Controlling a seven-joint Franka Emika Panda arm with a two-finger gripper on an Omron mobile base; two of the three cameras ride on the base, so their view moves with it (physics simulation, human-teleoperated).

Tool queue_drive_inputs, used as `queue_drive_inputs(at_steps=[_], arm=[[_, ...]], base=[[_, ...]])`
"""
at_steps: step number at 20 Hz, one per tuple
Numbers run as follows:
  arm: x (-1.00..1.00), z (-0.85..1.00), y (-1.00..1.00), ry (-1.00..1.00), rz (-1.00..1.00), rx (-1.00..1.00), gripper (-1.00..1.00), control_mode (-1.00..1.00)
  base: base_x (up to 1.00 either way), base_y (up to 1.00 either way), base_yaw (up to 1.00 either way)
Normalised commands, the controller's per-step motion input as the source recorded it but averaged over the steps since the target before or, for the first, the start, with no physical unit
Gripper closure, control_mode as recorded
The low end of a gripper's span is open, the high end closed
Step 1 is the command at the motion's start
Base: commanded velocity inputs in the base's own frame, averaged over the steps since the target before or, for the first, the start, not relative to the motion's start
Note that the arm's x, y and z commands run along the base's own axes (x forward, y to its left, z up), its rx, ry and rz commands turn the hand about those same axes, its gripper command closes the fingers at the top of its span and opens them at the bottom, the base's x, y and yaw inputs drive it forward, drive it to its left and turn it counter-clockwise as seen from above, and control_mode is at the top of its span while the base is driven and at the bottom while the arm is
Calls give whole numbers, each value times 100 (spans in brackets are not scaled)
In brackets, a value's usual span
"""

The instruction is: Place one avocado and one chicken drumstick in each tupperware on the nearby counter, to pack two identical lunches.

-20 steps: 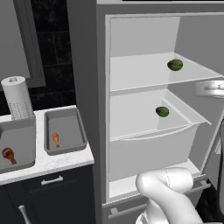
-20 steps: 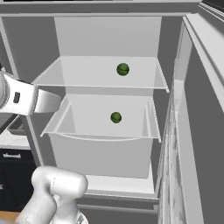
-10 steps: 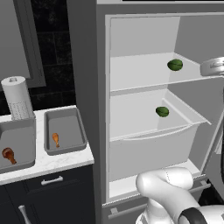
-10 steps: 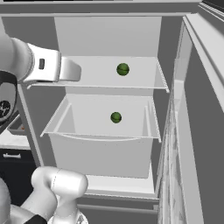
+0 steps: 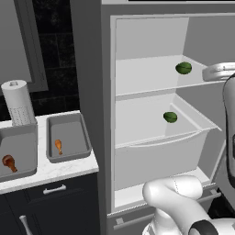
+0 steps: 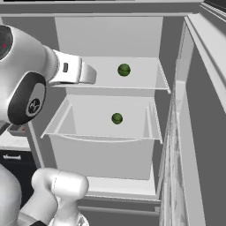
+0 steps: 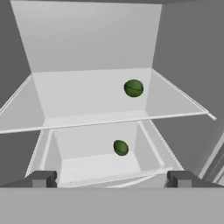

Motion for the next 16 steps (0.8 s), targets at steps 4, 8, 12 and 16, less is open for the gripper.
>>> queue_drive_inputs(at_steps=[4,8,12,16], arm=[[68,-15,-24,-4,0,0,-100,-100],[59,-2,-37,0,0,4,-100,-100],[43,0,-21,6,0,4,-100,-100],[56,0,-10,3,0,0,-100,-100]], base=[[0,0,0],[0,0,0],[0,0,0],[0,0,0]])
